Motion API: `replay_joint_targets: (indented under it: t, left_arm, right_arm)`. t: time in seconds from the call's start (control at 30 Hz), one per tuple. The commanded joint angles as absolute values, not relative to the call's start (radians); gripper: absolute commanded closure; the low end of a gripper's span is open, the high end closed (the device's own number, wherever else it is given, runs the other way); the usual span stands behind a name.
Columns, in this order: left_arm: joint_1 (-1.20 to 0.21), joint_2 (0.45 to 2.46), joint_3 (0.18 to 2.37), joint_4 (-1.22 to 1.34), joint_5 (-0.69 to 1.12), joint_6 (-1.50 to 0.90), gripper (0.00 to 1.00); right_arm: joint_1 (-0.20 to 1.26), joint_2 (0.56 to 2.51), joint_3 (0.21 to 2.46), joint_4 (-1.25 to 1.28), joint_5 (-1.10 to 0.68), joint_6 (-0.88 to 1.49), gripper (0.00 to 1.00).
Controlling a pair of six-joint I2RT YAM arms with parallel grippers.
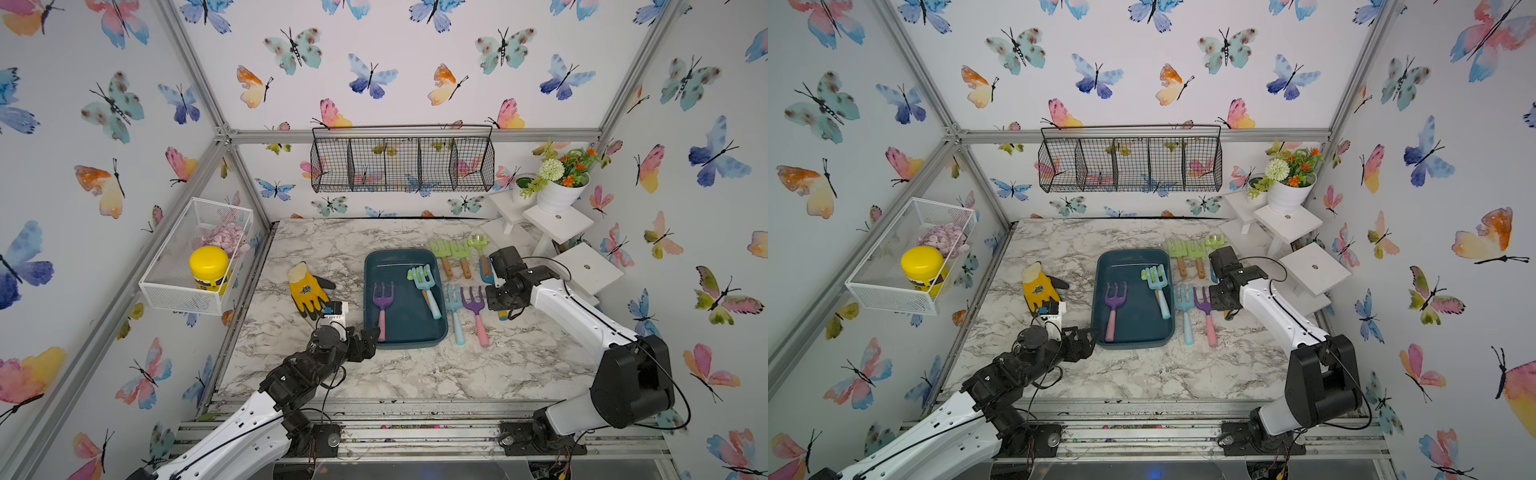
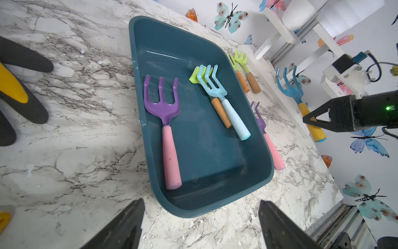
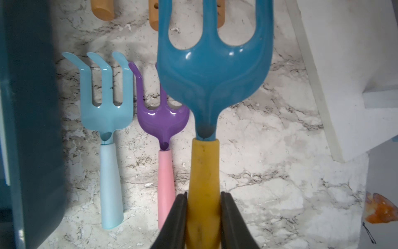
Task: Take the hand rake out of the storage box
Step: Place the rake at the center of the board.
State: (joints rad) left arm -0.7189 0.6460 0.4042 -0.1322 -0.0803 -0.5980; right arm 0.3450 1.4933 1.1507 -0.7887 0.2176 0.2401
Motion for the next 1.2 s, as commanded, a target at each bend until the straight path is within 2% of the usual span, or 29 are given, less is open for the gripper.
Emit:
replay_joint_targets:
  t: [0.0,0.37,1.17]
  left_arm:
    - [-0.712,0.667,0.417,-0.078,-0.048,-0.578,0.11]
    - [-0.712,0.646,0.415,-0.098,-0.055,-0.569,0.11]
    - [-0.706,0.598,0.411,-0.141,-0.064,-0.557,0.11]
  right_arm:
    - [0.325,1.509,1.149,-0.843,0.177,0.230,0.92]
    - [0.300,1.638,1.193,-0.906,0.167,0.222,0.92]
    - [0.261,1.730,1.205,-0.873,0.186,0.216,0.90]
